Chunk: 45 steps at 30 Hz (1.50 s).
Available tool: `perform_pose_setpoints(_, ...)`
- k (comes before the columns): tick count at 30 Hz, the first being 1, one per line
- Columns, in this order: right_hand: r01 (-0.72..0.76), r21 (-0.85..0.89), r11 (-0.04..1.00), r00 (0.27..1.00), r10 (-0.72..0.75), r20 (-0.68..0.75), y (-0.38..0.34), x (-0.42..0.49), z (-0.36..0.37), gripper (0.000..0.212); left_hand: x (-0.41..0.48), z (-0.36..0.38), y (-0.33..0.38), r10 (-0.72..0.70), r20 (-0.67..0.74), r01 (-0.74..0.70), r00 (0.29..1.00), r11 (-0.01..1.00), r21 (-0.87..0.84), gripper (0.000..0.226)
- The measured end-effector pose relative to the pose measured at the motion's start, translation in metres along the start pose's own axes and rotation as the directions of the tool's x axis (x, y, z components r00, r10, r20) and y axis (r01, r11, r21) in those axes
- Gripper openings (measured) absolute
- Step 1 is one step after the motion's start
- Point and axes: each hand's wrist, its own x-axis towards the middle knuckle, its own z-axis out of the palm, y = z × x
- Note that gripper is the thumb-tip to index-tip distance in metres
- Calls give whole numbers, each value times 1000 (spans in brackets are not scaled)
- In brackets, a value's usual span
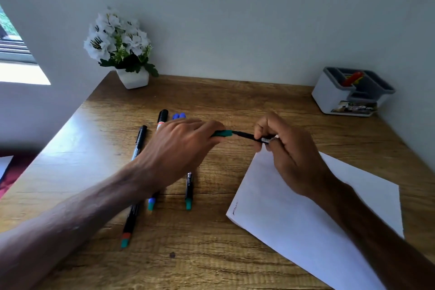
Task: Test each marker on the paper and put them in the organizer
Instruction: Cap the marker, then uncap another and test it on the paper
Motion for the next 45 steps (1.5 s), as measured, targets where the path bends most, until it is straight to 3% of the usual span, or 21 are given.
perform_pose_setpoints(3, -13, 207, 978, 999, 23, -47, 0, 4, -10, 40, -1, 1, -3, -91, -7, 91, 996, 995, -39, 34)
perform_pose_setpoints(6, -111, 463, 879, 991, 132, -12, 0, 3, -22, 50, -2, 4, -4, -128, 41, 131, 991, 986, -99, 35)
perform_pose_setpoints(9, -199, 604, 771, 976, 211, 52, 3, -6, -26, 43, -1, 5, -2, -94, 100, 111, 991, 977, -181, 32)
perform_pose_setpoints(14, -255, 596, 762, 963, 255, 86, -1, -21, -21, 22, -1, -2, 13, -36, 113, 72, 993, 942, -329, 15)
perform_pose_setpoints(19, -323, 557, 765, 933, 357, 50, -17, -37, -12, 26, -4, -6, 20, -7, 235, 110, 972, 897, -429, 24)
perform_pose_setpoints(22, -391, 616, 684, 887, 458, 55, -26, -43, -7, 31, -5, -4, 19, 36, 373, 160, 927, 862, -482, 41)
perform_pose_setpoints(27, -468, 684, 560, 843, 516, 154, -43, -53, -7, 34, -6, -3, 20, 87, 444, 181, 892, 831, -526, 62)
perform_pose_setpoints(32, -464, 643, 609, 848, 515, 125, -52, -64, -5, 13, -7, -5, 24, 149, 463, 131, 874, 845, -519, 67)
perform_pose_setpoints(38, -474, 600, 644, 860, 484, 160, -47, -69, 7, 12, -9, -5, 27, 174, 467, 71, 867, 884, -462, 74)
perform_pose_setpoints(45, -309, 343, 887, 950, 304, 69, -40, -58, 16, 10, -9, -4, 26, 179, 449, 14, 875, 919, -394, 75)
